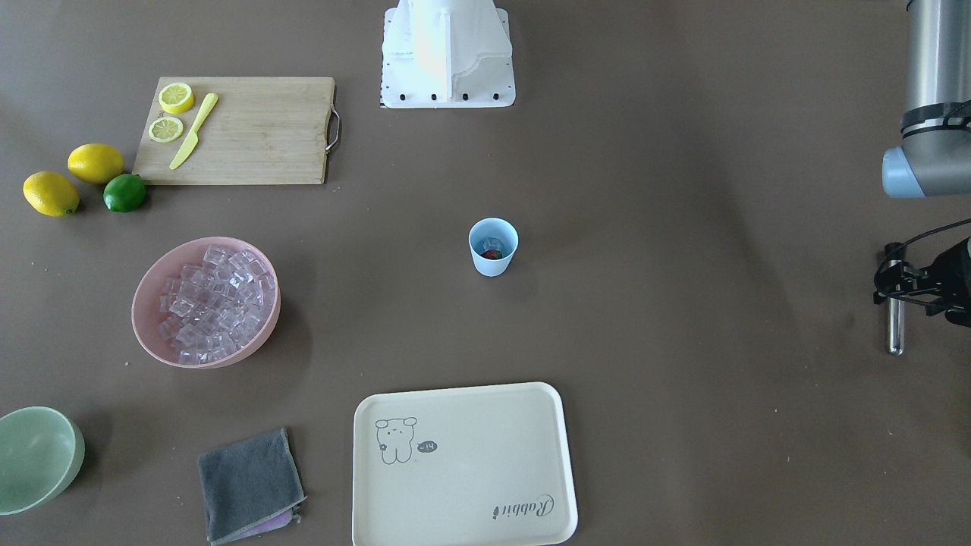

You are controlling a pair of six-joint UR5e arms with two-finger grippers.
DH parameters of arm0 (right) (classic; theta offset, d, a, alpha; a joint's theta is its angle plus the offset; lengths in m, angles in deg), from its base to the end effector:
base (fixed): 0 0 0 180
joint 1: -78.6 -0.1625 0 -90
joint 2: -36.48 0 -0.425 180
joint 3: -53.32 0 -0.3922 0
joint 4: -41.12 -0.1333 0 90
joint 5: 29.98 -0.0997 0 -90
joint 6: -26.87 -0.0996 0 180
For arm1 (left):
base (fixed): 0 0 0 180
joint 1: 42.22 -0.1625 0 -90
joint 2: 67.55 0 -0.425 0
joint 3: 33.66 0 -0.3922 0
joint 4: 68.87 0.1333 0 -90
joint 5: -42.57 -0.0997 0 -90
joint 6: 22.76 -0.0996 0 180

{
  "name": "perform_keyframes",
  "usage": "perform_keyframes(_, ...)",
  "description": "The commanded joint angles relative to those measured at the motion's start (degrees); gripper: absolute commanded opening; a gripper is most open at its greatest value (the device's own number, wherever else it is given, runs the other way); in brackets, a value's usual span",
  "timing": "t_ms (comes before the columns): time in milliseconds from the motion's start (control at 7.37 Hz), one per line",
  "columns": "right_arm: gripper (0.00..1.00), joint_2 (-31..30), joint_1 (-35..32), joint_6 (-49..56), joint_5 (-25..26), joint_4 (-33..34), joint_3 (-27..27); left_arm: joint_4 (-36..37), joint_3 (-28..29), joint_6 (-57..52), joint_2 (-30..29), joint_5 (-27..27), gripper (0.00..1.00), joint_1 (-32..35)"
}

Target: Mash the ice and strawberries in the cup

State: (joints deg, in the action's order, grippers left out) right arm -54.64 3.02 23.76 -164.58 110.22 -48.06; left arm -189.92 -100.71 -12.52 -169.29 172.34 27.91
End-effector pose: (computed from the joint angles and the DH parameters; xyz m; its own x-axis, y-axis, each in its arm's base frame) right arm -0.0631 -0.4997 0.5267 0.6098 -0.4834 0.6280 0.1803 0.8563 0.4841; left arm 0.1354 -0.5794 0.6930 0.6956 0.3008 -0.6525 -0.1992 0.9533 0.2270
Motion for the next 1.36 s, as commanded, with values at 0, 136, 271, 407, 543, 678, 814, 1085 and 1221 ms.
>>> perform_keyframes(0,0.99,-1.7,0.0,-0.9,-0.7,-3.2,-0.8,-0.2,0.6,0.0,0.0,0.0,0.81,-0.1)
perform_keyframes(136,0.99,-1.9,0.0,-0.9,-0.5,-3.3,-0.7,-2.3,1.8,-0.1,0.1,0.0,0.81,-0.1)
perform_keyframes(271,0.99,-2.2,0.0,-0.9,-0.4,-3.3,-0.5,-4.4,3.1,0.1,0.0,0.0,0.81,-0.2)
perform_keyframes(407,0.99,-2.8,0.0,-0.9,-0.5,-3.3,-0.7,-4.8,2.8,0.3,0.5,0.0,0.81,-0.3)
perform_keyframes(543,0.99,-3.4,0.0,-0.9,-0.5,-3.5,-1.0,-5.2,2.5,0.3,0.7,-0.1,0.75,-1.2)
perform_keyframes(678,0.99,-3.8,0.0,-0.8,-0.4,-3.7,-1.1,-5.2,2.4,0.3,0.8,0.0,0.57,-1.2)
perform_keyframes(814,0.99,-3.9,0.0,-0.8,-0.1,-3.7,-0.8,-5.4,2.3,0.0,0.8,-0.7,0.38,-1.3)
perform_keyframes(1085,0.99,-4.2,0.0,-0.8,-0.3,-3.7,-1.1,-5.3,0.9,0.7,1.0,-0.3,0.0,-1.3)
perform_keyframes(1221,0.99,-4.2,0.0,-0.8,-0.3,-3.7,-1.1,-5.3,-0.1,0.1,1.4,-0.1,0.0,-0.8)
